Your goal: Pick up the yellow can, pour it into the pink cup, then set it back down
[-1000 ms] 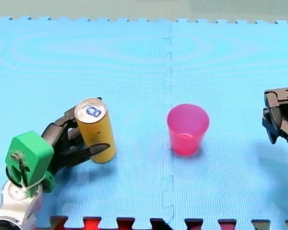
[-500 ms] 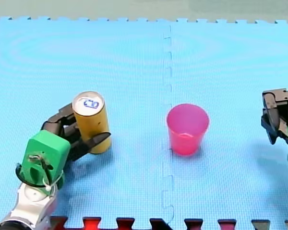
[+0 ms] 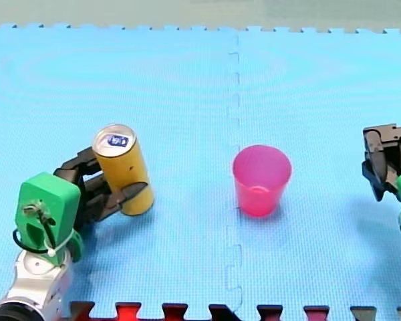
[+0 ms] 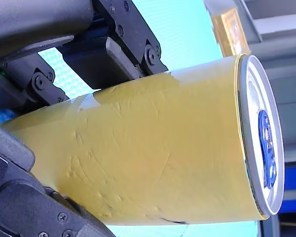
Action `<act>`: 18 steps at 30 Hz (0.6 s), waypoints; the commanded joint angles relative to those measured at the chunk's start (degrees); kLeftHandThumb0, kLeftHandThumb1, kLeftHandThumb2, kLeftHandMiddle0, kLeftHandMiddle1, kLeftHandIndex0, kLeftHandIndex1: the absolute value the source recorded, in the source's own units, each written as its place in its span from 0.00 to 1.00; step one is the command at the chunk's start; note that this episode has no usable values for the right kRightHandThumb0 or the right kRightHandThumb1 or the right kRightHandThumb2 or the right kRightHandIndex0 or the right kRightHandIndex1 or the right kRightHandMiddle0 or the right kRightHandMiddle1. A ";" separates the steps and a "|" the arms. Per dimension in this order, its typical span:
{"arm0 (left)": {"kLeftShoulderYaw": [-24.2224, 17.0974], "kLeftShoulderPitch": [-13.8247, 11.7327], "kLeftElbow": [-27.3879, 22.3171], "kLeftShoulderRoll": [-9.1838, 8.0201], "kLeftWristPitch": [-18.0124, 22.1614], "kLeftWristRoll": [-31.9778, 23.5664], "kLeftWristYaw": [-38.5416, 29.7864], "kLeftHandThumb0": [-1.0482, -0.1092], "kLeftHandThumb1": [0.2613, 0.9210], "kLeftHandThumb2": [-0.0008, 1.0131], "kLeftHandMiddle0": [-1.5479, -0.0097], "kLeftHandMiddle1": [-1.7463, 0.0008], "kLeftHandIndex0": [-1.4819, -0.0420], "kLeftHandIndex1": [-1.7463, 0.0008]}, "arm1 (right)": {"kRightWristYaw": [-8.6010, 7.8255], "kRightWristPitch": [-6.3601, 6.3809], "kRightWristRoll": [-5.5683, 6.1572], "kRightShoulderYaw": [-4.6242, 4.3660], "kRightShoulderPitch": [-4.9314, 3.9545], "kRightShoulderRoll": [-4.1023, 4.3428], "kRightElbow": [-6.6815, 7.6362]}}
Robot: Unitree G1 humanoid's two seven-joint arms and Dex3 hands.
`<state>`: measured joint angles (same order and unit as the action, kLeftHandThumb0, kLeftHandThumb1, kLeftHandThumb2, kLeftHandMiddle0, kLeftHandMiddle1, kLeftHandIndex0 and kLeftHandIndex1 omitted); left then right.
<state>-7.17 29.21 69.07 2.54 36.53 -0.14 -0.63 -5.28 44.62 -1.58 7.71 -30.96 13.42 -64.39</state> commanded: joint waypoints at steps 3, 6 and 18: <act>-0.61 0.18 -5.23 0.52 4.01 -1.47 -0.74 0.72 0.81 0.00 0.13 0.98 0.18 0.99 | -0.02 -0.54 0.32 0.02 -0.17 -0.28 -0.09; -0.28 0.47 -6.88 1.52 8.50 -0.67 1.36 0.71 0.81 0.00 0.13 0.98 0.18 0.99 | -0.57 -0.82 0.76 0.18 -0.34 -0.72 -0.54; 4.20 1.58 -17.12 2.35 2.35 8.00 14.53 0.71 0.79 0.00 0.12 0.99 0.18 1.00 | -1.80 -1.37 1.96 0.93 -0.79 -1.85 -1.47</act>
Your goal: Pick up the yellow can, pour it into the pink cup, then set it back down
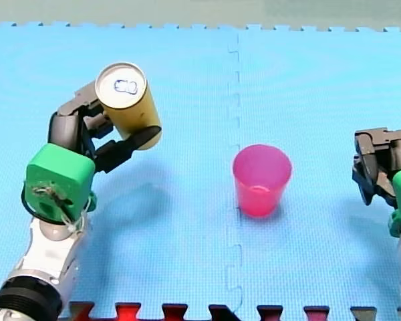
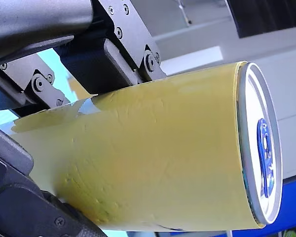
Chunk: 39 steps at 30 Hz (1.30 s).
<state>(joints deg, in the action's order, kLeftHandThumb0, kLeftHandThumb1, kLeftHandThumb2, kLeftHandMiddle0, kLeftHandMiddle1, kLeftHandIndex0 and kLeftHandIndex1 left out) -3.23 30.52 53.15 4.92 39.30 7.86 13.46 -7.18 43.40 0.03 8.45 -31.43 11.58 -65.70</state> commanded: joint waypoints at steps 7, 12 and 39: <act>3.37 0.96 -3.18 -1.33 -0.29 5.92 5.99 0.71 0.79 0.00 0.12 1.00 0.18 1.00 | 0.46 -0.03 0.19 0.18 -0.28 -0.30 -0.41; 7.33 2.32 -7.10 -2.86 -5.60 14.92 13.59 0.72 0.79 0.00 0.14 1.00 0.18 1.00 | 0.31 -0.12 0.23 0.20 -0.53 -0.52 -0.98; 28.97 19.16 8.78 -5.96 -17.78 39.06 40.68 0.66 0.85 0.01 0.07 0.96 0.18 1.00 | 3.06 -3.28 -0.63 -0.78 0.30 -2.49 1.40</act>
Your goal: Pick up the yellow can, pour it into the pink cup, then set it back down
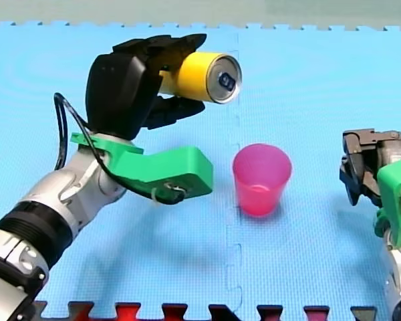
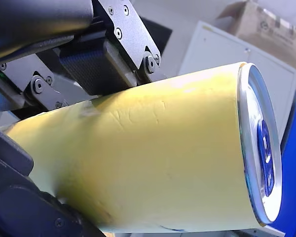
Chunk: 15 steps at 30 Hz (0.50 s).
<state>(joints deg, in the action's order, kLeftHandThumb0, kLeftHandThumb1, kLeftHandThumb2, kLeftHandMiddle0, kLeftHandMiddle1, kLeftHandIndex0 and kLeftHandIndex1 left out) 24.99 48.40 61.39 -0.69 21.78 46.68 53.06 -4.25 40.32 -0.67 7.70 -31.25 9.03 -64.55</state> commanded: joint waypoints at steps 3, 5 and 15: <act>2.52 2.73 1.64 -0.64 -1.23 1.39 1.97 0.67 0.86 0.01 0.05 0.95 0.16 0.99 | 0.19 -0.35 0.08 -0.12 0.08 -0.01 0.20; 3.71 3.63 2.32 -0.84 -2.02 2.05 1.85 0.67 0.87 0.00 0.20 0.66 0.16 1.00 | 0.23 -0.37 0.08 -0.16 0.08 -0.07 0.18; 9.98 7.48 6.00 -1.96 -6.33 6.40 4.50 0.67 0.91 0.00 0.47 0.05 0.15 1.00 | 0.53 -0.37 0.03 -0.30 -0.15 -0.27 0.33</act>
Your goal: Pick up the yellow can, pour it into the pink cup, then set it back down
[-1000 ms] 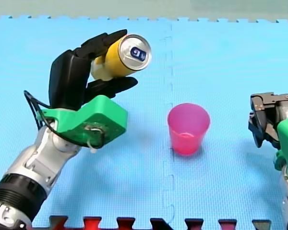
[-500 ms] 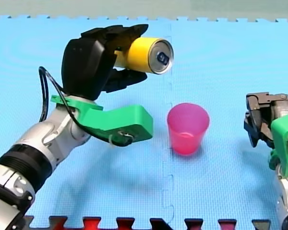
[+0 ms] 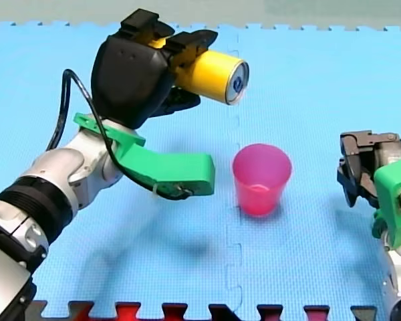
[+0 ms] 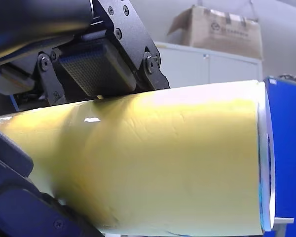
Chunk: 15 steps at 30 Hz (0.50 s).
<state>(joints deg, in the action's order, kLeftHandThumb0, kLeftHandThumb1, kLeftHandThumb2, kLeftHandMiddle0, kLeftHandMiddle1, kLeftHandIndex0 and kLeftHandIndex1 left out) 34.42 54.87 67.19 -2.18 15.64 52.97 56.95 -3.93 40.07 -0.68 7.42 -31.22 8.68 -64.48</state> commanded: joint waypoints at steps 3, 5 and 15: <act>1.31 1.16 0.29 -0.75 -0.23 0.18 1.05 0.67 0.91 0.00 0.49 0.01 0.15 1.00 | 0.46 -0.12 -0.09 -0.17 -0.11 -0.05 0.49; 2.00 1.23 0.26 -0.92 -0.61 0.52 1.63 0.67 0.91 0.00 0.48 0.00 0.15 1.00 | 0.64 -0.11 -0.18 -0.27 -0.05 -0.17 0.63; 5.62 2.15 1.05 -1.07 -4.25 3.25 3.73 0.72 0.91 0.00 0.46 0.00 0.09 0.96 | 0.97 -0.28 -0.39 -0.56 0.13 -0.33 1.39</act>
<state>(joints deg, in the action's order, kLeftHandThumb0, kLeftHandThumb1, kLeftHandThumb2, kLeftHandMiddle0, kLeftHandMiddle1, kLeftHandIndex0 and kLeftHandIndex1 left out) 39.67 56.06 68.08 -3.10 11.69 56.13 60.06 -3.14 40.01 -1.02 6.95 -31.18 8.21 -63.37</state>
